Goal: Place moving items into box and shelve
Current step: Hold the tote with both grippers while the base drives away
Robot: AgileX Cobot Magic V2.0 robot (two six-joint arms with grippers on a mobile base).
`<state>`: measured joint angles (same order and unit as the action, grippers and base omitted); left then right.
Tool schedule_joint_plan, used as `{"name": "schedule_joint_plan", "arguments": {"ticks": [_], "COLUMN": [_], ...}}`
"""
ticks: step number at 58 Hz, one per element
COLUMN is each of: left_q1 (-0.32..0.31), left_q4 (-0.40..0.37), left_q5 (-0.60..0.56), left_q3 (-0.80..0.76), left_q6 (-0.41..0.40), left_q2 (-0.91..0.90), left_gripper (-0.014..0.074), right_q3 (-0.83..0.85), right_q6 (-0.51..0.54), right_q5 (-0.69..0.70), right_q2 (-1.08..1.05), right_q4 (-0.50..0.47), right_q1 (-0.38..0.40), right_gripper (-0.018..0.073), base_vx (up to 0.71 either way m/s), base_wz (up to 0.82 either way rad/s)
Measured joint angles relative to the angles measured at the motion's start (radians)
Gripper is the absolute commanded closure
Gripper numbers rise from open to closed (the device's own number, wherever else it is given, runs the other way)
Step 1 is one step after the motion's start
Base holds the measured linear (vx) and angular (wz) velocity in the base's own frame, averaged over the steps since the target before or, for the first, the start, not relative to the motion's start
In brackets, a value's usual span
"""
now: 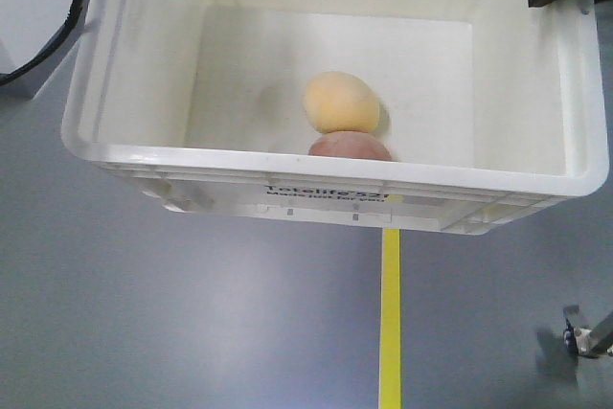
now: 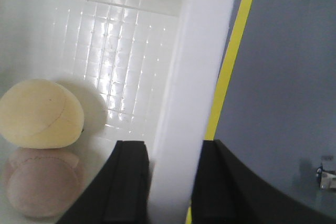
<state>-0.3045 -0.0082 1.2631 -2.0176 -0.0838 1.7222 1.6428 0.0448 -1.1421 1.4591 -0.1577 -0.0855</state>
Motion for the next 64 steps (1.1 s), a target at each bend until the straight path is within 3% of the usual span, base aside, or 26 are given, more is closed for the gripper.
{"name": "schedule_joint_plan", "arguments": {"ticks": [34, 64], "left_q1": [0.0, 0.003], "left_q4": [0.008, 0.027], "left_q5": [0.001, 0.0], "left_q3": [0.0, 0.0], "left_q6": [0.0, 0.0], "left_q2": [0.0, 0.0], "left_gripper": [0.0594, 0.0594], "right_q3": [0.0, 0.0], "right_q6": [0.0, 0.0], "right_q5": [0.0, 0.001], "right_q2": [0.0, 0.0], "right_q4": [-0.018, -0.042], "right_q1": [0.0, 0.0], "right_gripper": [0.0564, 0.0564], "base_vx": [0.75, 0.68], "base_wz": [-0.3, -0.56]}}
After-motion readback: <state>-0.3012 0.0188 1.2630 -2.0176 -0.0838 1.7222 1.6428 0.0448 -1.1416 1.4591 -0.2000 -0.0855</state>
